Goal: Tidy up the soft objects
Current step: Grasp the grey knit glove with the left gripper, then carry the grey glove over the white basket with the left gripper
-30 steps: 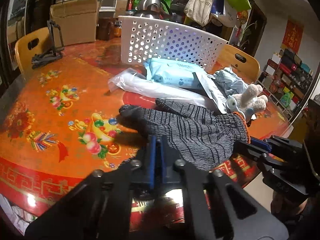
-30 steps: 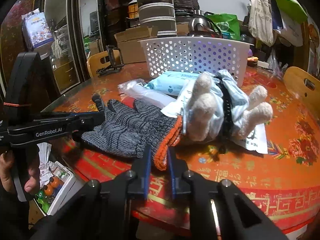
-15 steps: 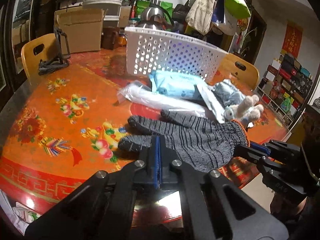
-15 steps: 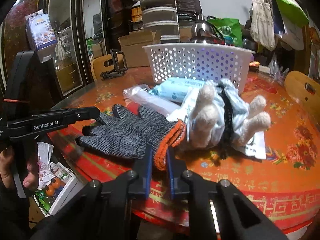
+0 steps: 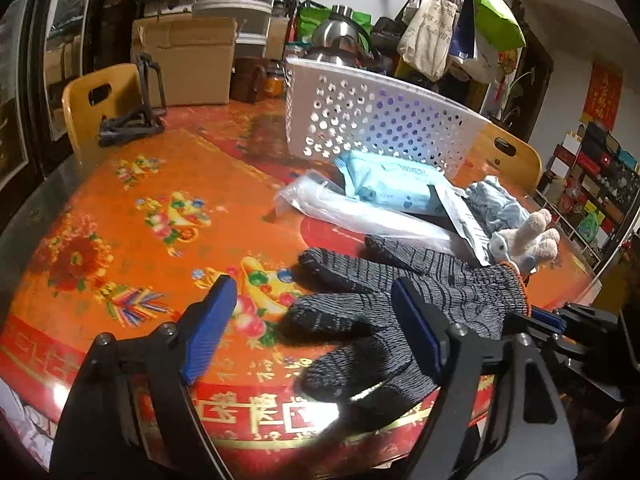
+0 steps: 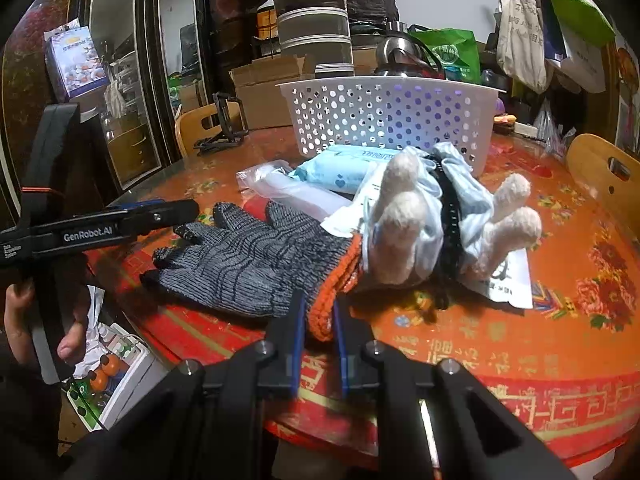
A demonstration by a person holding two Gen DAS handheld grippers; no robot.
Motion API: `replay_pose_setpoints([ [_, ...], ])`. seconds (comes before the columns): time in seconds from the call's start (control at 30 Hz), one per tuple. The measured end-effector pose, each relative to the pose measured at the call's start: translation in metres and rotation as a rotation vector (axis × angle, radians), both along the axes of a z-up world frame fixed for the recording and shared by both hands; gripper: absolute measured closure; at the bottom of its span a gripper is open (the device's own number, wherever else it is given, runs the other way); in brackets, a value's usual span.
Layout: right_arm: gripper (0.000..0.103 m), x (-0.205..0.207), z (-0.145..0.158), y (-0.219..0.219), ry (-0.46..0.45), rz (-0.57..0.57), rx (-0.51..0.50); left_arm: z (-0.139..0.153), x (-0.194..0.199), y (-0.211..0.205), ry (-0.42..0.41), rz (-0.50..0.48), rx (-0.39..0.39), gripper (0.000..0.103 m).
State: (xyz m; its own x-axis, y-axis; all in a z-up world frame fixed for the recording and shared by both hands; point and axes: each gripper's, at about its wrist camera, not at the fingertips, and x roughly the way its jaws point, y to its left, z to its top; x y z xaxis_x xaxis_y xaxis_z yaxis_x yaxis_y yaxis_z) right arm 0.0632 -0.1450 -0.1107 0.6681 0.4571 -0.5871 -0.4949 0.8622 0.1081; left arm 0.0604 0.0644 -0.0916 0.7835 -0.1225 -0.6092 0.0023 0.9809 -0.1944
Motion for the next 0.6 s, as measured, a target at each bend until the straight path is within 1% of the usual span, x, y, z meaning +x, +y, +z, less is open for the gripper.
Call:
replay_pose_setpoints([
  [0.07,0.091,0.000,-0.001,0.000,-0.001,0.001,-0.002,-0.004,0.006,-0.004,0.022,-0.001,0.003,0.045],
  [0.1,0.091,0.000,-0.001,0.000,0.000,0.001,0.000,-0.007,0.009,-0.007,0.031,0.000,0.008,0.067],
  [0.13,0.091,0.000,-0.001,0.000,0.000,0.000,0.000,-0.010,0.013,-0.010,0.048,-0.014,0.005,0.074],
  [0.17,0.091,0.000,-0.001,0.000,0.001,0.001,0.000,-0.014,0.016,-0.013,0.067,-0.029,-0.001,0.077],
  [0.2,0.091,0.000,-0.001,0.000,0.001,0.001,0.001,-0.017,0.018,-0.016,0.070,-0.034,0.001,0.088],
  [0.23,0.091,0.000,-0.002,0.000,0.001,0.001,0.001,-0.018,0.018,-0.018,0.065,-0.031,0.013,0.090],
  [0.3,0.091,0.000,-0.001,0.000,0.001,0.001,-0.002,-0.018,0.017,-0.021,0.067,-0.045,-0.011,0.091],
  [0.4,0.091,-0.002,0.000,0.000,-0.006,0.007,-0.001,-0.010,0.011,-0.024,0.037,-0.040,0.004,0.092],
  [0.6,0.092,-0.009,0.019,0.003,-0.056,0.022,-0.001,0.026,-0.006,-0.023,-0.046,-0.035,0.009,0.092],
])
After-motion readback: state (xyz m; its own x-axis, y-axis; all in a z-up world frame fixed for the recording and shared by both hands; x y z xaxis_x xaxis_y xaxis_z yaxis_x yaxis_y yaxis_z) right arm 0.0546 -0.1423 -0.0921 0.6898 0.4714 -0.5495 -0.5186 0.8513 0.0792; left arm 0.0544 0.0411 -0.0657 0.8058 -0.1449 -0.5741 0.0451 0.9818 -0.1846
